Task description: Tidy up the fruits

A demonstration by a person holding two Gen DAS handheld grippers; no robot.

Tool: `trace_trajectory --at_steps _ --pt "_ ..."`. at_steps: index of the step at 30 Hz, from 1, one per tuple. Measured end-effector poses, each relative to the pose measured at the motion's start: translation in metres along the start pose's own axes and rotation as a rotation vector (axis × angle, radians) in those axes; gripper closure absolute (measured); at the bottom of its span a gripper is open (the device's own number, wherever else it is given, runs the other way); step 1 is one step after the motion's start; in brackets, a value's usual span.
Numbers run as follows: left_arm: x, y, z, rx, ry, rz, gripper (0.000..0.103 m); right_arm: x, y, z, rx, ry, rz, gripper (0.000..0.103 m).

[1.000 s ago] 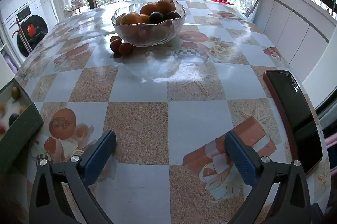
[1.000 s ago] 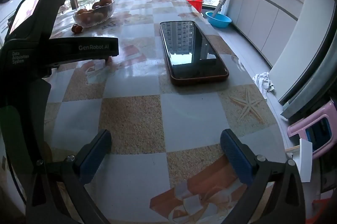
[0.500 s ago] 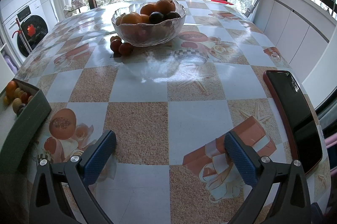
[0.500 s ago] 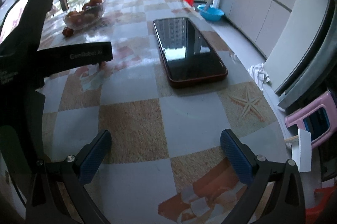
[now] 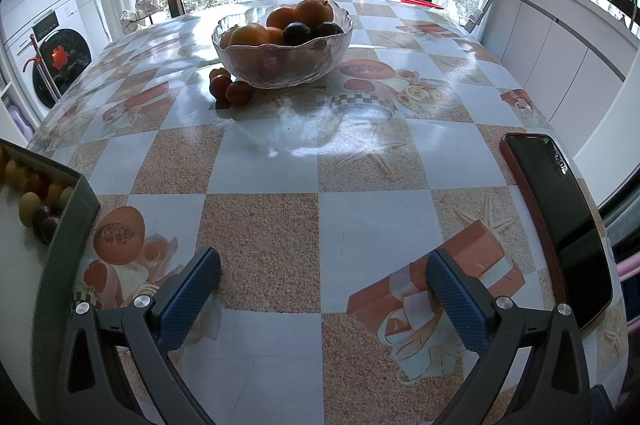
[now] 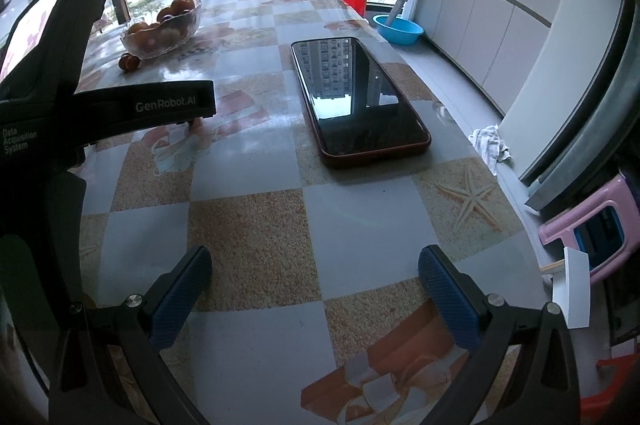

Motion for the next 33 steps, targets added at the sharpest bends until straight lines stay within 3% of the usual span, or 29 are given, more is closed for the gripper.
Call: trace_trajectory --at_steps 12,33 --pt "0.0038 0.0010 -0.0017 0.000 0.001 0.000 0.000 -0.0010 -0.0023 0.0001 0.073 -0.017 0.015 0.000" --pt "-0.0007 -0.0008 0.0005 -0.001 0.001 0.001 0.000 -0.0026 -0.0011 -0.0018 0.047 0.039 0.046 0.000"
Point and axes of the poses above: each gripper's, at about its wrist camera, not at the fingertips, and x roughly the way its jaws point, y to its right, z to its underside, the point moved 10 cm from there along x, roughly the way its jaws point, and after that the axes turned 11 degrees about y, right-handed, at the moved point
